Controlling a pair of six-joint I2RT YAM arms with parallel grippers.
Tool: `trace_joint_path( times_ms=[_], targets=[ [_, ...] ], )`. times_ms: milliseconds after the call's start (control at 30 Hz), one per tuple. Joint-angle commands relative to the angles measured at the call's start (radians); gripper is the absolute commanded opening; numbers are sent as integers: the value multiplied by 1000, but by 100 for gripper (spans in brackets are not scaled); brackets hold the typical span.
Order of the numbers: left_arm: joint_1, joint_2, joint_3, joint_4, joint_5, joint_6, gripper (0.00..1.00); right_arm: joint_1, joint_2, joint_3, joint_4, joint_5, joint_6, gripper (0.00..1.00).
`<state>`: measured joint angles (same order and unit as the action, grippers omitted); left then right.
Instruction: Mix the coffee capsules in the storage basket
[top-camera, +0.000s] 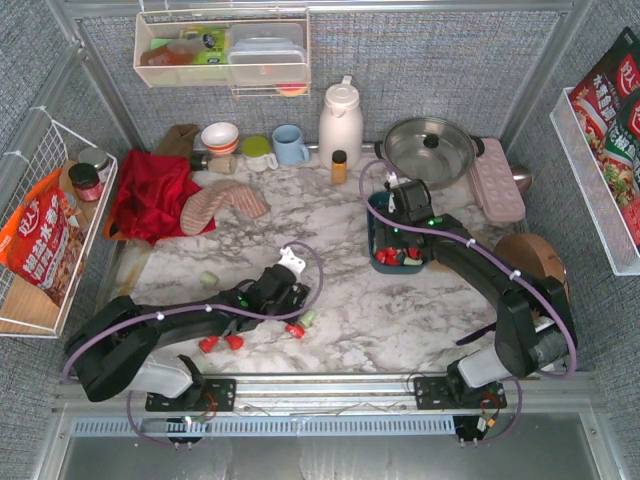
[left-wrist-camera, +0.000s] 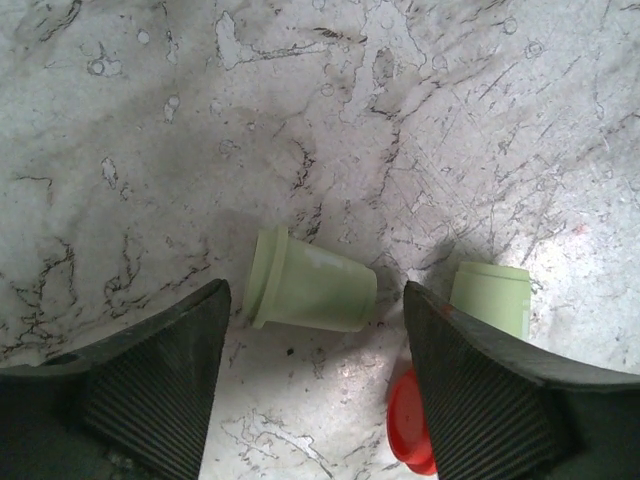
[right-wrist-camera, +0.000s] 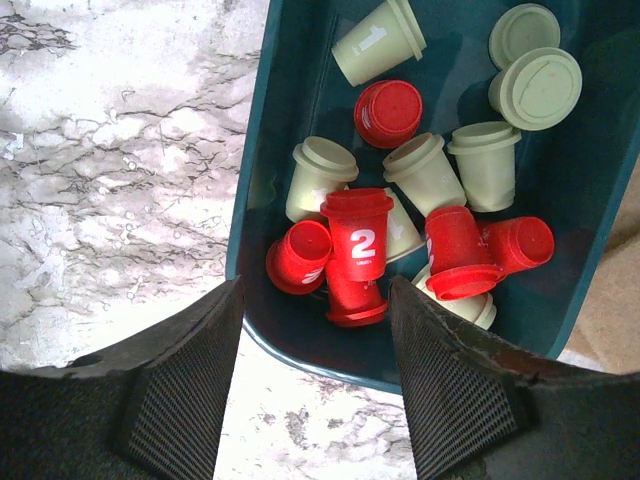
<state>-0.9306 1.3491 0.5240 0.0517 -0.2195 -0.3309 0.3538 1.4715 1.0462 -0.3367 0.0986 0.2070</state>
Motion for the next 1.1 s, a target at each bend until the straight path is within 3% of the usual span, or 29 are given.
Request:
trace_joint_path(
  times_ms=[0,200,400,533,733,1067],
  targets=[
    [6,41,29,1,20,37,74,1,7,13,-3,-25,9,64],
    [7,60,57,-22,7,45,63,1,-2,14,-7,-38,16,64],
    [6,-33,54,21,-5,72,57,6,-38,10,-1,-137,48,64],
    [-2,-163,-16,212,18,138,57,25,-89,-18,55,-288,107,62],
    [-4,-262,-159,712,164,280,57,122,-139,-43,186,-441,229,58],
    [-5,-124,-57,788,251,308,57,251,-145,-43,233,-462,259,52]
  ],
)
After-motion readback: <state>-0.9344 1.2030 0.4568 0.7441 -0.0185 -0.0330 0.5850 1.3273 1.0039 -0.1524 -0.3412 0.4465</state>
